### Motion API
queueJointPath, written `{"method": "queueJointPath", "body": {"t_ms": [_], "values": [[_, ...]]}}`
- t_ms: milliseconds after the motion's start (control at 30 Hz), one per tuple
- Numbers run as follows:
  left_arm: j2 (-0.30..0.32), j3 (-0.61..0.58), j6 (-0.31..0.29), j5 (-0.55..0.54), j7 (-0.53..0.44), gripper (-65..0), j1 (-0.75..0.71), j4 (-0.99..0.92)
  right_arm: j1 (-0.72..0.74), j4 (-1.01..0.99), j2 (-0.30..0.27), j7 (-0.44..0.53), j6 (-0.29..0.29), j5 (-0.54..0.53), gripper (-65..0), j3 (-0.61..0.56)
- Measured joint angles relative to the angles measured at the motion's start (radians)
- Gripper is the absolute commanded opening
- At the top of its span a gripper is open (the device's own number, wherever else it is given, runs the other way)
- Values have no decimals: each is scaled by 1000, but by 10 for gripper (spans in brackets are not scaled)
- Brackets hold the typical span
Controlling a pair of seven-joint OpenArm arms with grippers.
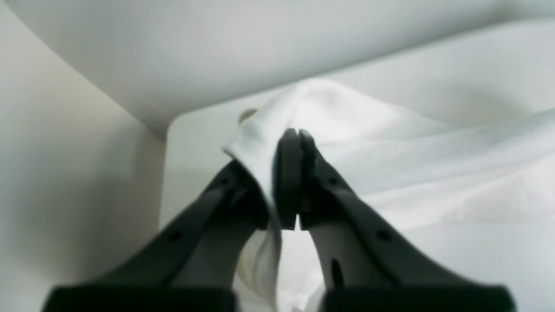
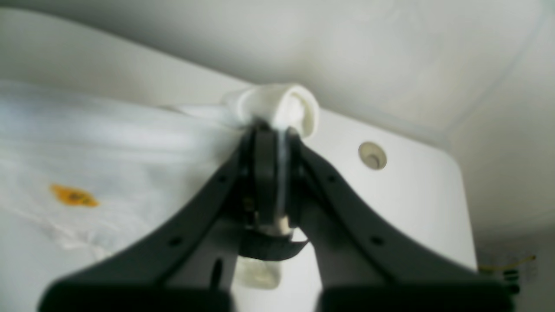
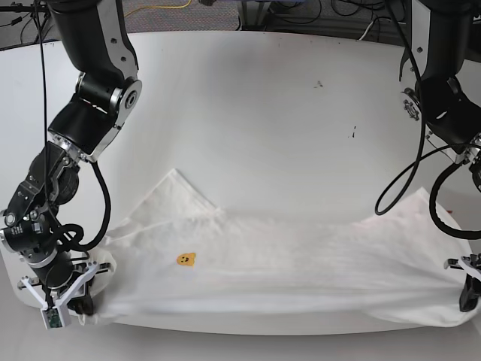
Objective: Fold the T-shirt properly
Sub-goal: 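Lift the held shirt edges with both grippers and swing them upward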
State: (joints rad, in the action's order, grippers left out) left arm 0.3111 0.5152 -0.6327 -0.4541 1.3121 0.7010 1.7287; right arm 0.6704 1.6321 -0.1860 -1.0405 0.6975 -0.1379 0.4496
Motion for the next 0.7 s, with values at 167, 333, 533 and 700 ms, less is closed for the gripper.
{"method": "queueJointPath", "body": {"t_ms": [167, 333, 533, 700], "values": [[6, 10, 14, 11, 27, -650, 85, -1, 84, 0, 0, -1, 2, -5, -620, -5], [3, 7, 14, 10, 27, -650, 163, -5, 161, 0, -6, 0, 3, -8, -620, -6], [10, 7, 15, 5, 26, -650, 249, -72, 244, 2, -52, -3, 2, 4, -620, -104], [14, 8, 15, 11, 26, -650, 280, -104, 269, 10, -58, 15, 2, -24, -620, -132]]}}
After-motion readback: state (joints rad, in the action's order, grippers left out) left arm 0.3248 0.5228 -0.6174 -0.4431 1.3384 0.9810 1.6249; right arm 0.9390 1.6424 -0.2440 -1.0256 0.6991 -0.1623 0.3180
